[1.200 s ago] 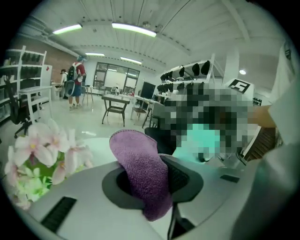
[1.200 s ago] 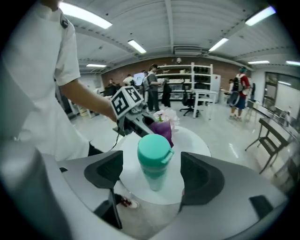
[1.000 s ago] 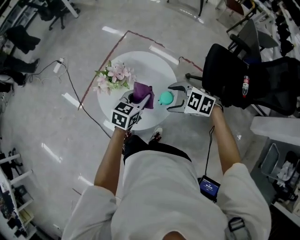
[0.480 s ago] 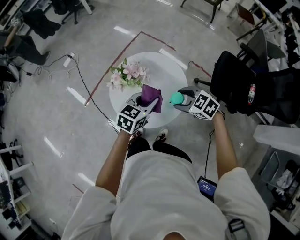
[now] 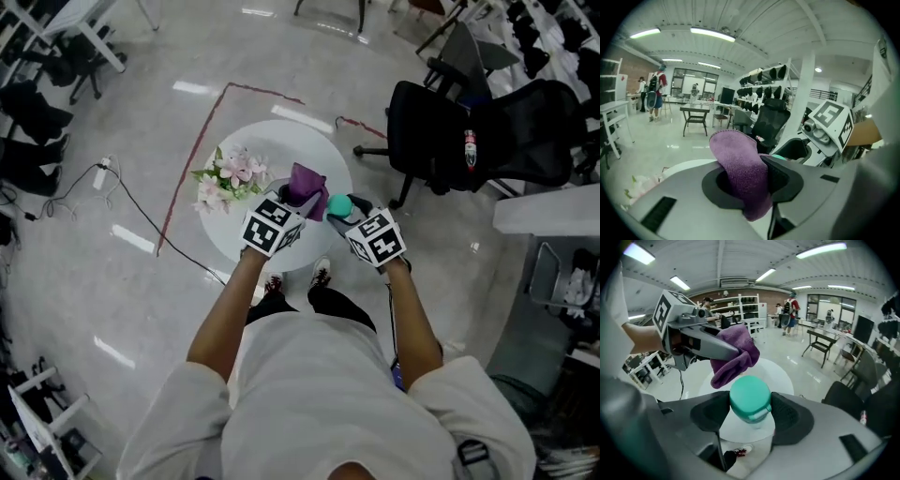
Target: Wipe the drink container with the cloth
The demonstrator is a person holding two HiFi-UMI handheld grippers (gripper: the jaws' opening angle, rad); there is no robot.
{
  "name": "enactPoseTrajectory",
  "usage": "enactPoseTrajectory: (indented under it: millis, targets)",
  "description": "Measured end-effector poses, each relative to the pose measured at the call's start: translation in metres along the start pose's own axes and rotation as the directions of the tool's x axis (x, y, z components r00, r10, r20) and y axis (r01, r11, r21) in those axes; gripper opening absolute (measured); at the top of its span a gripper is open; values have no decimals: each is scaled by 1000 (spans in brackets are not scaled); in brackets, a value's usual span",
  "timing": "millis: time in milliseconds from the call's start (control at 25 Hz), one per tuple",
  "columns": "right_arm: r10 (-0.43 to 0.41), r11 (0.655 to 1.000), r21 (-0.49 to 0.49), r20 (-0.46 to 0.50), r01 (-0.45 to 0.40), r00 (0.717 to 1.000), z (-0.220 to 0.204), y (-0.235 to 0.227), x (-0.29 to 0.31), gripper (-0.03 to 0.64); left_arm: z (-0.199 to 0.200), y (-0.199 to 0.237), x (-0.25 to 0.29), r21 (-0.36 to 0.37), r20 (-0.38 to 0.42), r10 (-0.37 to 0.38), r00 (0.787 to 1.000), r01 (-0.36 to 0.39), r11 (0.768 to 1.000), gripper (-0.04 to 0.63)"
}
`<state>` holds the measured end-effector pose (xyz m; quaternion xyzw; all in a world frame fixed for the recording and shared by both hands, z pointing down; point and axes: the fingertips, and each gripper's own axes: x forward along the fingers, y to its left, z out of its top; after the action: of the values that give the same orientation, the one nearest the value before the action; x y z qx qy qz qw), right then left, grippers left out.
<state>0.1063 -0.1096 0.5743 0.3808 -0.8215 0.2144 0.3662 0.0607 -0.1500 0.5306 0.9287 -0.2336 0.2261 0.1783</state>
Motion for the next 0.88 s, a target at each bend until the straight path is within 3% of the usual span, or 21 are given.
enactPoseTrajectory:
  millis: [160,320,720,880]
  targets:
    - [-116,984,133,-8,116,993,-5,2,-2,285,-9,-10,23,103,-61,-120,991,126,987,118]
    - [-181,962,205,-21,181,983,-6,2,-2,284,-10,-17,37,159,-54,-240,969,245,956,120]
    - [-262,920,297,-16,254,965,-8,-1,-5,284,-62,-1,83,20,-155,-316,936,323,946,118]
    - [-263,917,309,-4,252,965,-8,-4,-5,285,-80,5,102,-45,-155,-321,934,318,947,118]
